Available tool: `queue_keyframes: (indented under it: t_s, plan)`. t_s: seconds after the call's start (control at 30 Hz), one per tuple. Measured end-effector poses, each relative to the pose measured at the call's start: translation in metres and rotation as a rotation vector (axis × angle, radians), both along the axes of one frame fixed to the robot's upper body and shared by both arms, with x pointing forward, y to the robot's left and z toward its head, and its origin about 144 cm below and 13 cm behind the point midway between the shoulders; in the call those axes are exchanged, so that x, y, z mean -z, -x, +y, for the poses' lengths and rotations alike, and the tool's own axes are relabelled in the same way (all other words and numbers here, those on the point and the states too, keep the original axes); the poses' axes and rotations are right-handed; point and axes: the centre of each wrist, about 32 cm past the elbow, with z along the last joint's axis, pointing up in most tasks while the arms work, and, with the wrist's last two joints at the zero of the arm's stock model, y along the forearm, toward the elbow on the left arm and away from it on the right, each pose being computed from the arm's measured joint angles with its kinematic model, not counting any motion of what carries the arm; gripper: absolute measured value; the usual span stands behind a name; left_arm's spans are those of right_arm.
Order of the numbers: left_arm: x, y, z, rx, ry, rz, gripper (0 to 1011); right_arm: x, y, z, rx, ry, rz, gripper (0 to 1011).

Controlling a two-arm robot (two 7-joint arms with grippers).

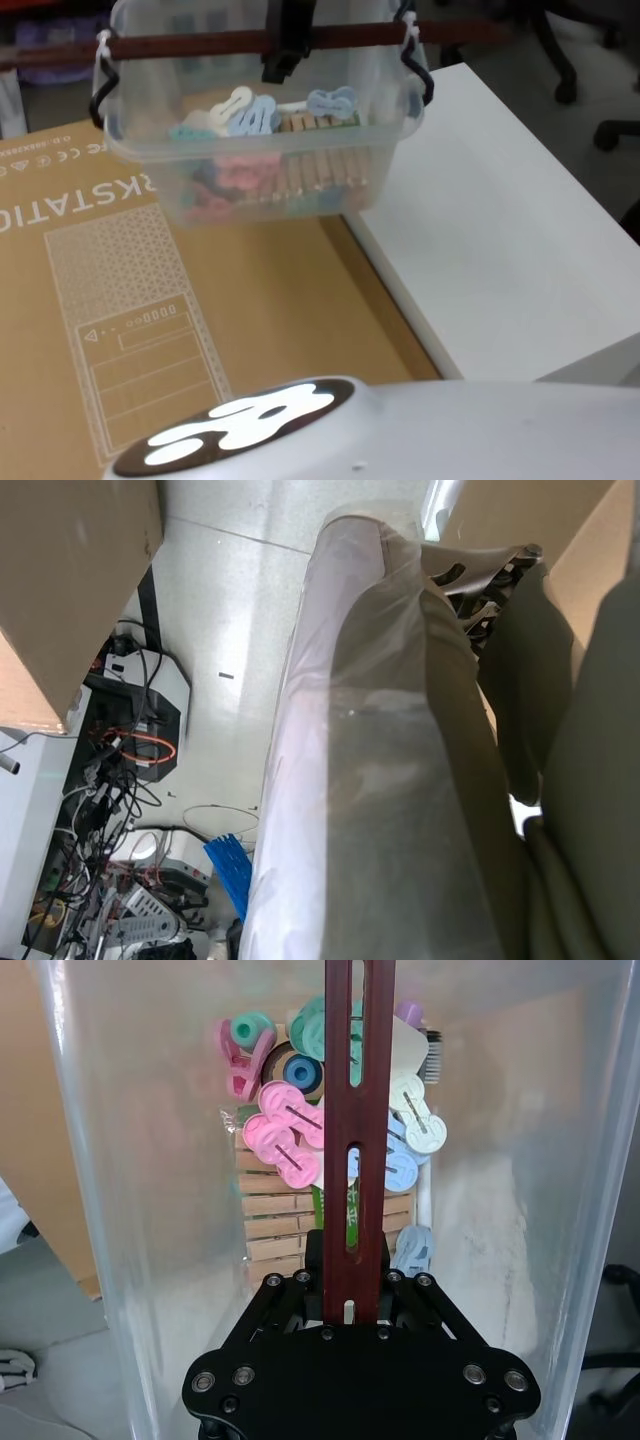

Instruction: Use one hand to grasp the basket and place it at the designated location.

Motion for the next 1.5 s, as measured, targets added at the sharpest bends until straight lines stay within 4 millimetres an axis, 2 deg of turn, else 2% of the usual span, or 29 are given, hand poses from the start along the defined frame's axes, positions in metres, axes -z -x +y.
queue_keyframes:
  t_s: [0.1, 0.5, 0.63, 0.83, 1.5]
  plan:
    - [0.000, 0.000, 0.000, 0.000, 0.000, 0.000, 0, -0.005, 0.004, -0.011, 0.036, -0.008, -0.017, 220]
    - [0.000, 0.000, 0.000, 0.000, 0.000, 0.000, 0, -0.009, 0.008, -0.033, 0.122, -0.026, -0.029, 221]
    - [0.000, 0.000, 0.000, 0.000, 0.000, 0.000, 0, -0.004, 0.009, -0.056, 0.217, -0.038, -0.020, 220]
    - [0.000, 0.000, 0.000, 0.000, 0.000, 0.000, 0, 0.001, 0.009, -0.075, 0.306, -0.049, -0.008, 220]
    - [0.000, 0.000, 0.000, 0.000, 0.000, 0.000, 0, 0.020, 0.018, -0.119, 0.599, -0.096, 0.030, 220]
